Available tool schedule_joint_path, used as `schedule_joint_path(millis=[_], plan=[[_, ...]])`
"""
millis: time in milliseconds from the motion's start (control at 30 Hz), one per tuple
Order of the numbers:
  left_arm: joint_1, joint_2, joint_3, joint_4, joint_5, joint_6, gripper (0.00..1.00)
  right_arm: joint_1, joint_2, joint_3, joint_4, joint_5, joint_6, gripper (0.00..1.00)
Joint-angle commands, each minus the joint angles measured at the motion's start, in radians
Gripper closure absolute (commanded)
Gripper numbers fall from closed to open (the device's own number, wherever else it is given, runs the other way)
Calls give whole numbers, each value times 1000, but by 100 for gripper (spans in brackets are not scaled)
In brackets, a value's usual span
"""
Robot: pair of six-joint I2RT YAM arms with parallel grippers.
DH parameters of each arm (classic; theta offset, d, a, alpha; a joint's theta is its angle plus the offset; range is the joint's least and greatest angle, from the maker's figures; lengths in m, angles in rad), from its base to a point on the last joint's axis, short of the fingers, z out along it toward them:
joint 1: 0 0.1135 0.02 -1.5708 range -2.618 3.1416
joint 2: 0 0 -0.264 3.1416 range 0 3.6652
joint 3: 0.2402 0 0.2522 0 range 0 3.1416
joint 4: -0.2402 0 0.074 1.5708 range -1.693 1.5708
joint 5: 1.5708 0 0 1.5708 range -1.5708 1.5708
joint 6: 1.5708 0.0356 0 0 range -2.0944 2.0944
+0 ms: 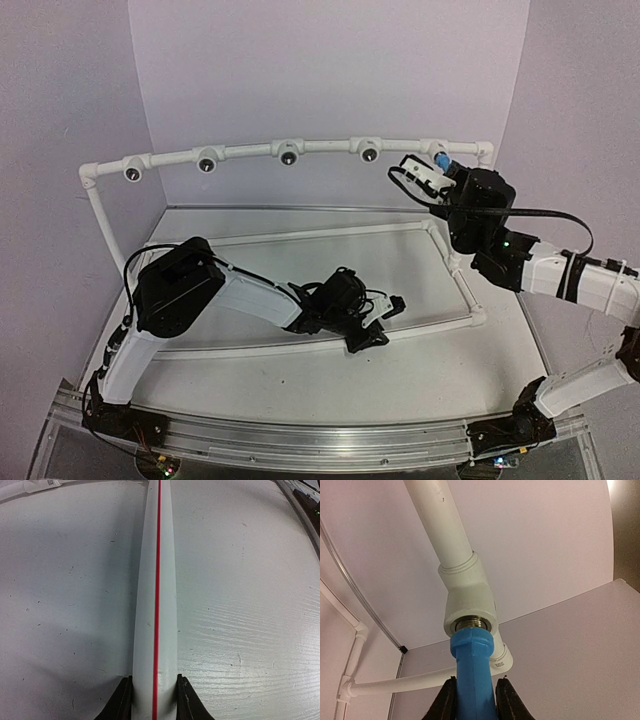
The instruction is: Install the water faucets
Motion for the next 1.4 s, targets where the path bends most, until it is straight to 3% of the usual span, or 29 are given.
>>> schedule_joint_path(millis=[0,633,1367], plan=[[15,64,-39,-102,-37,-71,100,-20,12,23,74,-35,51,100],[-11,75,-64,-100,-21,-69,100,-40,95,53,95,-56,160,100],[-114,61,-107,-103,-66,25,100,-40,87,116,-5,-79,456,100]])
